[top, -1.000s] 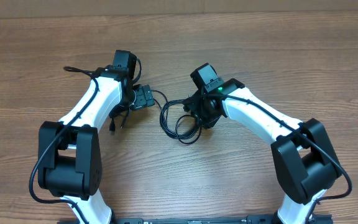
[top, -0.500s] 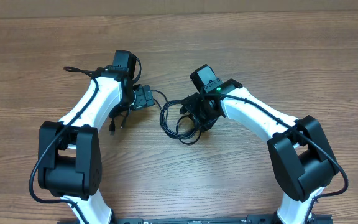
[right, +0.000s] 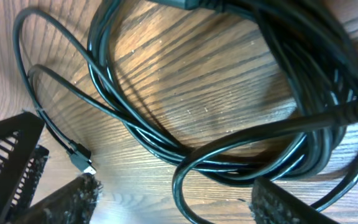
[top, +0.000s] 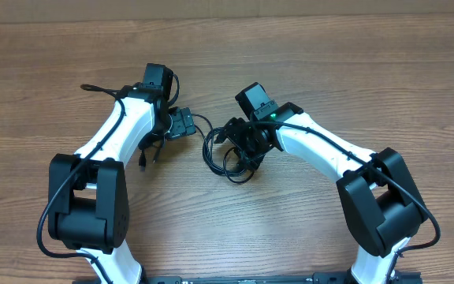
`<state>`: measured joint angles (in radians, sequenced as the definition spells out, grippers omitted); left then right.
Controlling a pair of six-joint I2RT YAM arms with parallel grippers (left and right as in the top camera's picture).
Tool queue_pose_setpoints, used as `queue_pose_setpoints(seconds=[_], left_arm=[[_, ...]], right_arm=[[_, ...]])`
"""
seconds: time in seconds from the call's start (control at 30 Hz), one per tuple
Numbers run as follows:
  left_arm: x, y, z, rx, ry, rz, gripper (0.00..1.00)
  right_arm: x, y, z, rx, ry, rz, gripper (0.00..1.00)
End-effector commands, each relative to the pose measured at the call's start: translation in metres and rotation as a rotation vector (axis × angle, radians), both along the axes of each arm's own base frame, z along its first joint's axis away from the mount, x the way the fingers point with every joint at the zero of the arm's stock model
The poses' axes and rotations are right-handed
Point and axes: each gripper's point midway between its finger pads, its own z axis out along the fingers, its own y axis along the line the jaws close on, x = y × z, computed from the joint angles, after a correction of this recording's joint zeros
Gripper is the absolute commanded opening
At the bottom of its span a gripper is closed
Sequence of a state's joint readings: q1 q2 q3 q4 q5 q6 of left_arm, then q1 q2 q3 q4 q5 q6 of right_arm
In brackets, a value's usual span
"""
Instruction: Untangle cables
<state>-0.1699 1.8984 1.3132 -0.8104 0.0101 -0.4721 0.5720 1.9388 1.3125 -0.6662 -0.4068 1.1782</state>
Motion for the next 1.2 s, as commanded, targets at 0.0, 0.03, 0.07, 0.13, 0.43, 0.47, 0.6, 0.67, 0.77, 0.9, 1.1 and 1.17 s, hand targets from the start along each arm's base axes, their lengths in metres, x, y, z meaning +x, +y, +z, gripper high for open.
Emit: queue_pose_setpoints(seconds=[0.0, 0.03, 0.07, 0.13, 0.43, 0.47, 0.6, 0.67, 0.77, 0.9, 1.1, 1.17], left_arm=[[-0.001, 0.004, 0.0, 0.016, -0.005, 0.007, 1.0], [-0.001, 0.004, 0.0, 0.016, -0.005, 0.007, 1.0], [-0.001, 0.004, 0.0, 0.016, -0.005, 0.007, 0.99], [-0.001, 0.004, 0.0, 0.016, -0.005, 0.007, 1.0], [-0.001, 0.004, 0.0, 0.016, -0.005, 0.007, 1.0], [-0.001, 0.004, 0.0, 0.016, -0.005, 0.007, 1.0], [-0.001, 0.004, 0.0, 0.016, -0.005, 0.007, 1.0], [-0.001, 0.004, 0.0, 0.016, -0.005, 0.007, 1.0], [-0.001, 0.004, 0.0, 0.016, -0.005, 0.007, 1.0], [-0.001, 0.004, 0.0, 0.016, -0.005, 0.007, 0.99], [-0.001, 0.004, 0.0, 0.016, -0.005, 0.008, 1.0], [-0.001, 0.004, 0.0, 0.016, -0.005, 0.007, 1.0]], right_arm=[[-0.007, 0.003, -0.003, 0.011, 0.02, 0.013, 0.79], [-0.006, 0.003, -0.003, 0.013, 0.017, 0.013, 0.78], [-0.005, 0.004, -0.003, 0.014, 0.014, 0.013, 0.76], [-0.003, 0.003, -0.004, 0.001, 0.0, 0.009, 0.7], [0.005, -0.002, -0.008, -0.065, -0.06, -0.008, 0.46], [0.008, -0.004, -0.009, -0.076, -0.071, -0.014, 0.39], [0.015, -0.012, -0.012, -0.127, -0.106, -0.036, 0.22], [0.015, -0.012, -0.012, -0.127, -0.106, -0.036, 0.18], [0.015, -0.012, -0.012, -0.127, -0.106, -0.036, 0.14], [0.015, -0.012, -0.012, -0.127, -0.106, -0.036, 0.1], [0.013, -0.012, -0.012, -0.129, -0.103, -0.034, 0.08], [0.011, -0.01, -0.012, -0.128, -0.103, -0.026, 0.08]])
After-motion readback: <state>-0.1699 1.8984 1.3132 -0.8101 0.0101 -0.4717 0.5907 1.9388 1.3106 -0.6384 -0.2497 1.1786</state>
